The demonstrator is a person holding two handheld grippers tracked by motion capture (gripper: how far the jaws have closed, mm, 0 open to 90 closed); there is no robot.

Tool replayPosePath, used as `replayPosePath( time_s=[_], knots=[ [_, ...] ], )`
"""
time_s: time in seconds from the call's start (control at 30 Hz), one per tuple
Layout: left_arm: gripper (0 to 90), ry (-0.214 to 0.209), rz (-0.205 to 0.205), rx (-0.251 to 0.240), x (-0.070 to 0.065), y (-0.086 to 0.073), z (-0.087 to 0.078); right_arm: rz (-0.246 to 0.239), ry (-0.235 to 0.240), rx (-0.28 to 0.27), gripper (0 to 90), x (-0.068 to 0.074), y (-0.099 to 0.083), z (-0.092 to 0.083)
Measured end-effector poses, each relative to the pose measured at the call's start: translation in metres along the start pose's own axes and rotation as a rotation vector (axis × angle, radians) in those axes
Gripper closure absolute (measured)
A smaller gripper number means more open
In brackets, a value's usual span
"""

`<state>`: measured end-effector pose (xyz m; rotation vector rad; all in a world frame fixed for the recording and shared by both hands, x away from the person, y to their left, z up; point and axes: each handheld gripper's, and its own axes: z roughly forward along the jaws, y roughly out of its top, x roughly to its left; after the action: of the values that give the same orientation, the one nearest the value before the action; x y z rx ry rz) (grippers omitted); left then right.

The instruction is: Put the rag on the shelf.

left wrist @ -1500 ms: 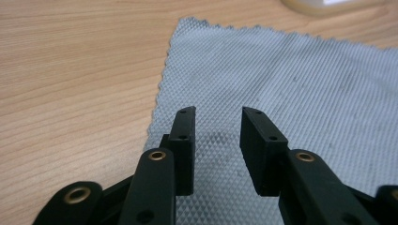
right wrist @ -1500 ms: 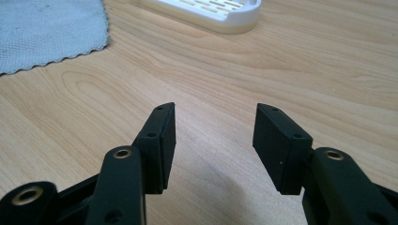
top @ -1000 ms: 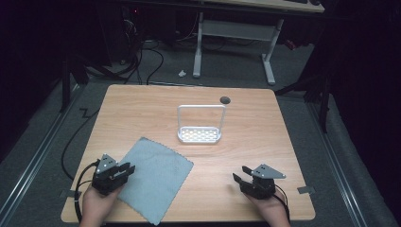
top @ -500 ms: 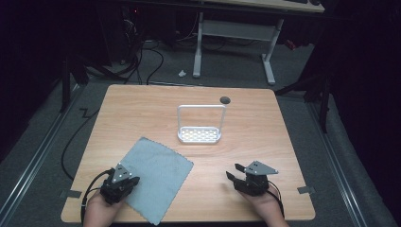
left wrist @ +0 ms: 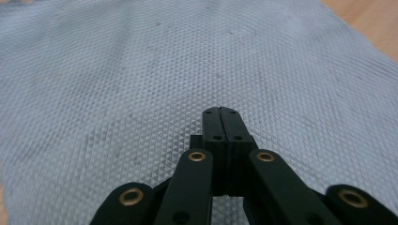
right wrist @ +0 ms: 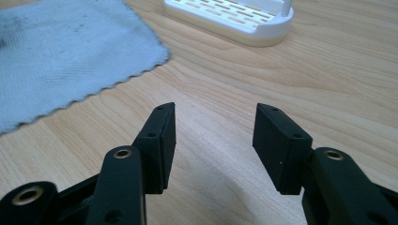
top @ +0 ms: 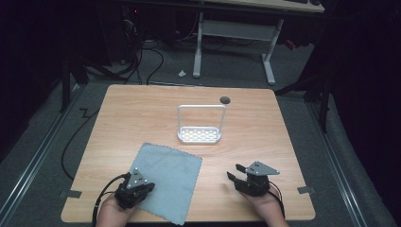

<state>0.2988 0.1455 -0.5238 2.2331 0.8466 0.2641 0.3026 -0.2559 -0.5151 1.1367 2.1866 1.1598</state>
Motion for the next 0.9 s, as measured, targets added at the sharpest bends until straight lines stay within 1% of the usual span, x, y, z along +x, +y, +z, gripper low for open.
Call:
replayPosePath(
  time_s=[0.03, 0.1, 0.13, 0.17, 0.2, 0.23, 0.27, 0.3, 0.37, 0.43, 0.5, 0.57, 0.6, 0.63, 0.7, 0.73, 0.77, 0.8, 0.83, 0.9],
  knots=[
    [89.8, -0.018, 0.014, -0.004, -0.006, 0.003, 0.004, -0.009, 0.006, 0.006, 50.5, 0.002, 0.000, 0.002],
    [89.7, -0.022, 0.017, -0.006, -0.008, 0.004, 0.004, -0.013, 0.008, 0.008, 50.6, 0.004, 0.000, 0.003],
    [88.5, -0.024, 0.015, -0.022, -0.008, 0.006, 0.003, -0.021, 0.018, 0.014, 51.2, 0.007, 0.001, 0.006],
    [87.9, -0.024, 0.015, -0.022, -0.008, 0.006, 0.003, -0.021, 0.018, 0.014, 51.2, 0.007, 0.001, 0.006],
    [87.9, -0.019, 0.010, -0.032, -0.007, 0.006, 0.001, -0.026, 0.024, 0.017, 51.7, 0.009, 0.001, 0.008],
    [86.2, -0.011, 0.003, -0.043, -0.004, 0.005, -0.001, -0.036, 0.040, 0.022, 54.3, 0.014, 0.003, 0.011],
    [86.2, 0.003, -0.005, -0.052, -0.002, 0.004, -0.003, -0.036, 0.040, 0.022, 54.3, 0.014, 0.003, 0.011],
    [84.6, 0.017, -0.015, -0.059, 0.002, 0.003, -0.006, -0.041, 0.050, 0.022, 55.5, 0.017, 0.004, 0.012],
    [82.5, 0.050, -0.048, -0.077, 0.010, -0.002, -0.011, -0.051, 0.071, 0.031, 59.3, 0.024, 0.007, 0.017],
    [76.8, 0.095, -0.083, -0.090, 0.017, -0.008, -0.015, -0.063, 0.098, 0.043, 64.7, 0.031, 0.009, 0.023],
    [71.9, 0.152, -0.106, -0.099, 0.022, -0.013, -0.021, -0.085, 0.128, 0.061, 72.7, 0.040, 0.013, 0.030],
    [69.4, 0.163, -0.136, -0.117, 0.026, -0.017, -0.027, -0.106, 0.172, 0.075, 81.2, 0.049, 0.018, 0.038],
    [67.2, 0.167, -0.150, -0.125, 0.027, -0.020, -0.029, -0.147, 0.192, 0.094, 88.5, 0.060, 0.023, 0.044],
    [67.2, 0.177, -0.157, -0.124, 0.028, -0.022, -0.031, -0.147, 0.192, 0.094, 88.5, 0.060, 0.023, 0.044],
    [66.8, 0.192, -0.158, -0.113, 0.028, -0.027, -0.034, -0.183, 0.227, 0.102, 90.0, 0.070, 0.028, 0.050],
    [66.5, 0.197, -0.156, -0.107, 0.028, -0.030, -0.036, -0.208, 0.258, 0.119, 90.0, 0.079, 0.030, 0.056],
    [66.5, 0.199, -0.159, -0.100, 0.029, -0.032, -0.037, -0.208, 0.258, 0.119, 90.0, 0.079, 0.030, 0.056],
    [66.3, 0.202, -0.162, -0.097, 0.029, -0.033, -0.037, -0.234, 0.274, 0.146, 90.0, 0.086, 0.031, 0.061],
    [66.3, 0.202, -0.164, -0.094, 0.029, -0.035, -0.038, -0.234, 0.274, 0.146, 90.0, 0.086, 0.031, 0.061],
    [65.9, 0.203, -0.169, -0.091, 0.029, -0.036, -0.038, -0.254, 0.284, 0.169, 90.0, 0.090, 0.030, 0.065]
  ],
)
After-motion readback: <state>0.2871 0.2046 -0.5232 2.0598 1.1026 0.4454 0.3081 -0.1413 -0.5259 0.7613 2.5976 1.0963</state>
